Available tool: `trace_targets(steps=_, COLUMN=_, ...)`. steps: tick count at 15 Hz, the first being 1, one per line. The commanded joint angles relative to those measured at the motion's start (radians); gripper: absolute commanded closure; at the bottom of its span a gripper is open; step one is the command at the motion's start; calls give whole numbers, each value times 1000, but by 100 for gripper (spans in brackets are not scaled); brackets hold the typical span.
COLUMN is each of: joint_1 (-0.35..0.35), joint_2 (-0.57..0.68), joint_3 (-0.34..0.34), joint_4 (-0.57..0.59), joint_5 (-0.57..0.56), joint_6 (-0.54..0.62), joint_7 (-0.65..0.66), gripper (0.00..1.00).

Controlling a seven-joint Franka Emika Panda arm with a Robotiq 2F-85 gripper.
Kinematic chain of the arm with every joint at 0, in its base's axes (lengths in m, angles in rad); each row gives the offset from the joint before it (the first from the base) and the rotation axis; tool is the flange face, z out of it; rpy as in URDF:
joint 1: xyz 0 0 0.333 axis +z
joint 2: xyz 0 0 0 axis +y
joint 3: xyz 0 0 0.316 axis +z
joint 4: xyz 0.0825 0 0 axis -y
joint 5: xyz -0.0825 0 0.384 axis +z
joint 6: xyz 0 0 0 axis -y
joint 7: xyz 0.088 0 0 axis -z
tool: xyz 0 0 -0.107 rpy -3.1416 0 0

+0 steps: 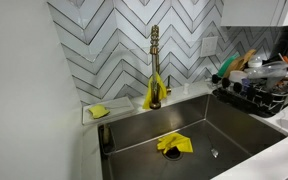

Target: Remove lunchbox from the drying rack, put it on the counter, put the bottle with green contents in the lunchbox and then move the lunchbox to the top right side of sink

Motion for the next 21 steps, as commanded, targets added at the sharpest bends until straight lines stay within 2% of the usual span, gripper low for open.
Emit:
trace_targets(steps=1, joint_1=66, joint_2=92, joint_3=51, joint_4=133, joint_5=-30, joint_6=-60, joint_7=135, gripper=99)
trace_targets(steps=2, joint_1=43, joint_2=37, joint_3=34, joint_4=56, joint_5=-9, joint_6=-21, joint_7=76, gripper=99)
trace_targets(steps=3, joint_1=57, joint_2=51, joint_3=45, joint_4=71, joint_5=-11, joint_6=-20, joint_7=93, gripper=95)
trace_targets(steps=17, joint_1=43, joint_2=54, joint_3=35, joint_4=72, joint_5=-10, joint_6=-20, joint_7=81, gripper=95)
trace_targets(steps=18, joint_1=55, joint_2=33, joint_3=42, joint_4=47, joint_5=-20, joint_6=-9, joint_7=129, gripper=99)
trace_targets(steps=21, joint_1=99, joint_2=-44, joint_3=69, joint_4=-61, joint_5=-32, joint_6=32, joint_7=247, gripper=99)
